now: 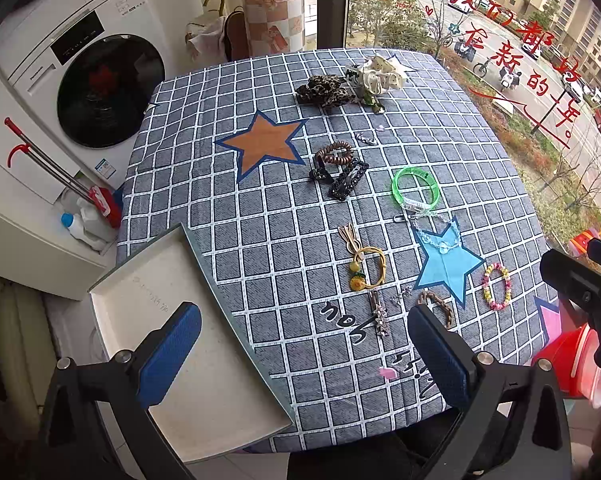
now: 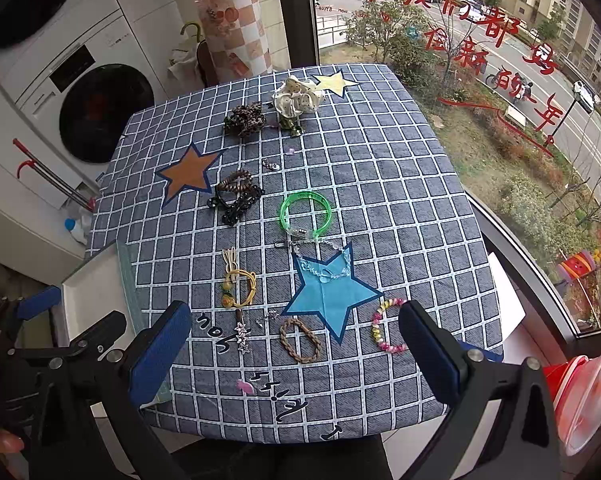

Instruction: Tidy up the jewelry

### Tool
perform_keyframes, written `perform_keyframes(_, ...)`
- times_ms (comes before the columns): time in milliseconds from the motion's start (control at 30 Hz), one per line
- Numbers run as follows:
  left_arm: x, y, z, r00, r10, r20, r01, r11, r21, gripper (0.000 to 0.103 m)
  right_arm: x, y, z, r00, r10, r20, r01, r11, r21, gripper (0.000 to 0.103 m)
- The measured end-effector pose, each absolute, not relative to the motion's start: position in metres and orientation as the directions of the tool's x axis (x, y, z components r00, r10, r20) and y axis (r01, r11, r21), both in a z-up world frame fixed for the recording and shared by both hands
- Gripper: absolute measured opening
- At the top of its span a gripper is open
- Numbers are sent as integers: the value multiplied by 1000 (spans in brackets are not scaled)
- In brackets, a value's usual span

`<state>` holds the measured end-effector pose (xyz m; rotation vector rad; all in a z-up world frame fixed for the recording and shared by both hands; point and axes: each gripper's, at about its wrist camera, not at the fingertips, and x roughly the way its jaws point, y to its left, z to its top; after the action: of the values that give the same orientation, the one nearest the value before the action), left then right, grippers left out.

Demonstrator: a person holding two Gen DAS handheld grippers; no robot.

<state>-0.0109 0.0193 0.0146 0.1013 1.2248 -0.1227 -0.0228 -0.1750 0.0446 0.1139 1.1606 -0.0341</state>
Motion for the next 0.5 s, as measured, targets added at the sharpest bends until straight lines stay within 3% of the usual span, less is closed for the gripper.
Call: perform_keyframes(500, -11, 19, 15, 334, -39, -942, 149, 989, 12, 103, -25, -174, 44, 396, 37, -918, 88, 993, 78, 103)
